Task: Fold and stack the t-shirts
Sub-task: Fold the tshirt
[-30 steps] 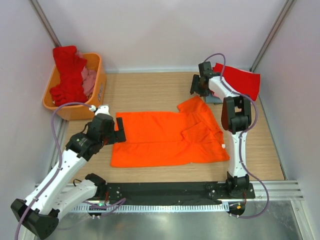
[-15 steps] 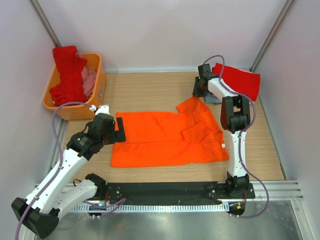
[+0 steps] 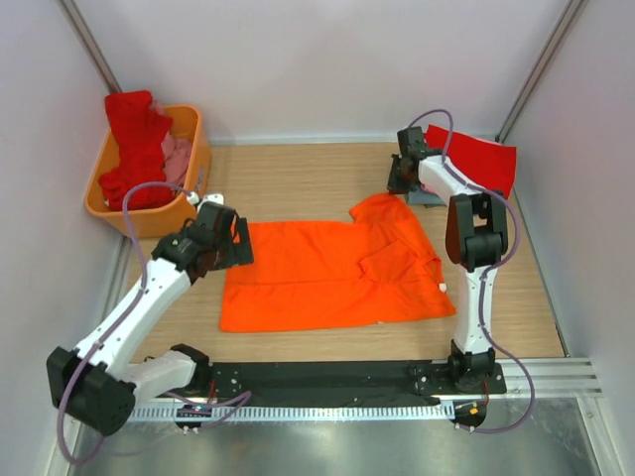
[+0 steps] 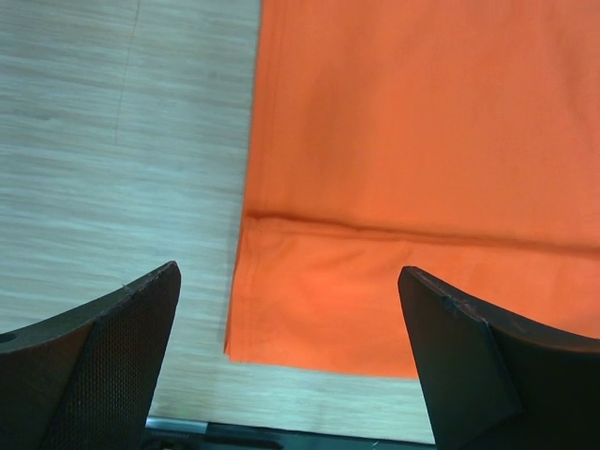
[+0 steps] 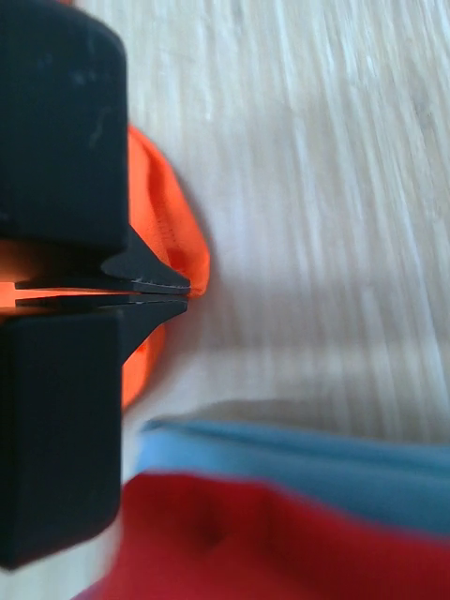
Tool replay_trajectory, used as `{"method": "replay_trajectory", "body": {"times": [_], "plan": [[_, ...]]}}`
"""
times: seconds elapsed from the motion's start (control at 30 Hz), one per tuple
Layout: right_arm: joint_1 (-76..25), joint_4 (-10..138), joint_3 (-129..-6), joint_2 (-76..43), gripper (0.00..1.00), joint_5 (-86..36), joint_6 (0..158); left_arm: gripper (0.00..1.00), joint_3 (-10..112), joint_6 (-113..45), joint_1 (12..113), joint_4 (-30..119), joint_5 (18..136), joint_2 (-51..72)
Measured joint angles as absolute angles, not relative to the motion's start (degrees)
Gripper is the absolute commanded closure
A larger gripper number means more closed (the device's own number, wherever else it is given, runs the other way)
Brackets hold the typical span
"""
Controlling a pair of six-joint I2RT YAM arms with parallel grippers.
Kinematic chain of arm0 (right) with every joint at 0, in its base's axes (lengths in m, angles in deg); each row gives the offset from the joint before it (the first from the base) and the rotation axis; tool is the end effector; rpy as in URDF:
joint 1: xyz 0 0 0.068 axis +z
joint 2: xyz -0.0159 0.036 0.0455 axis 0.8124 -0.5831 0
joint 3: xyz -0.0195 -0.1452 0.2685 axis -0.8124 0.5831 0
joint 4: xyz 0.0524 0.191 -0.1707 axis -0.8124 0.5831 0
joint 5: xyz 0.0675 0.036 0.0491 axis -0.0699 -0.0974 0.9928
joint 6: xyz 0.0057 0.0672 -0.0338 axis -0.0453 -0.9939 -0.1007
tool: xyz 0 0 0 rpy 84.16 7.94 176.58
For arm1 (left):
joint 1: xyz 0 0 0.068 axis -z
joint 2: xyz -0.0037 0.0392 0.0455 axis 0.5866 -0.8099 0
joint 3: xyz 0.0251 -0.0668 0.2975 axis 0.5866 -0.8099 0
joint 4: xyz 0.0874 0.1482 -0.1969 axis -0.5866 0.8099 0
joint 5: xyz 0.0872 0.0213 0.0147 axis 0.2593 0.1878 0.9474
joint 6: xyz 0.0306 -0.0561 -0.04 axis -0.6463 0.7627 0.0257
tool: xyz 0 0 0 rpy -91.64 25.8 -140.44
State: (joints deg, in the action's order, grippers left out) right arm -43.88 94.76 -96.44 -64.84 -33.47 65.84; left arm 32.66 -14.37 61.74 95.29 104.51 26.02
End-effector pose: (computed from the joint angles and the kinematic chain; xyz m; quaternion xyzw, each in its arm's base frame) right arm 0.5234 0.0959 0.1822 0.0806 0.9536 0.0712 0.2813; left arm 0.1883 -0.0681 0.2947 -0.0937 0.9379 -0.0012 0.3341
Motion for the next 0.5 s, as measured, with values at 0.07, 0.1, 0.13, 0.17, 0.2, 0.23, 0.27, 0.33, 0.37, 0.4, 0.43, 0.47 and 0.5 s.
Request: {"method": "replay_trajectory", "body": {"times": [0.07,0.1,0.13,0.17,0.2,0.23,0.27,0.33,0.37,0.4,0.43,0.47,0.5], "plan": [[-43.9,95.8,-95.0,-61.4,0.99,-34.7,65.8,0.00,35.7,-14.3,58.8,94.2,103.2,22.0],[-43.9,95.8,-94.3,-59.4,0.99,-35.0,65.7,0.00,37.8,-14.2,56.7,93.2,102.6,18.9],[-43.9,95.8,-93.5,-57.2,0.99,-35.1,65.5,0.00,39.3,-14.1,55.4,92.2,102.3,16.8],[-43.9,95.2,-92.2,-54.8,0.99,-35.0,65.1,0.00,40.8,-14.0,54.0,90.8,102.3,14.2],[-43.9,94.2,-90.7,-52.5,0.99,-34.5,64.8,0.00,42.2,-13.6,52.9,89.7,102.3,11.3],[-43.9,93.6,-88.7,-49.7,0.99,-33.9,64.3,0.02,43.6,-13.1,52.0,88.8,102.4,8.5],[-43.9,93.0,-86.7,-47.2,0.99,-33.2,63.9,0.03,44.9,-12.9,51.4,87.6,102.5,5.7],[-43.9,91.8,-83.3,-43.3,0.99,-31.6,62.9,0.06,47.5,-12.5,50.9,85.7,102.7,-0.4],[-43.7,91.4,-81.8,-41.9,0.99,-30.9,62.6,0.07,48.7,-12.3,50.7,85.2,102.7,-2.9],[-43.6,90.7,-80.1,-40.8,0.99,-30.2,62.3,0.07,50.4,-12.0,50.5,84.6,102.8,-6.1],[-43.3,90.2,-78.5,-39.9,0.99,-29.7,62.0,0.09,51.8,-11.7,50.3,83.8,102.8,-9.0],[-43.0,89.8,-76.7,-39.2,0.99,-29.3,61.8,0.09,53.0,-11.5,50.1,83.0,102.7,-11.7],[-42.6,89.8,-74.8,-38.4,0.99,-29.0,61.7,0.11,54.2,-11.5,49.8,82.6,102.7,-14.1]]}}
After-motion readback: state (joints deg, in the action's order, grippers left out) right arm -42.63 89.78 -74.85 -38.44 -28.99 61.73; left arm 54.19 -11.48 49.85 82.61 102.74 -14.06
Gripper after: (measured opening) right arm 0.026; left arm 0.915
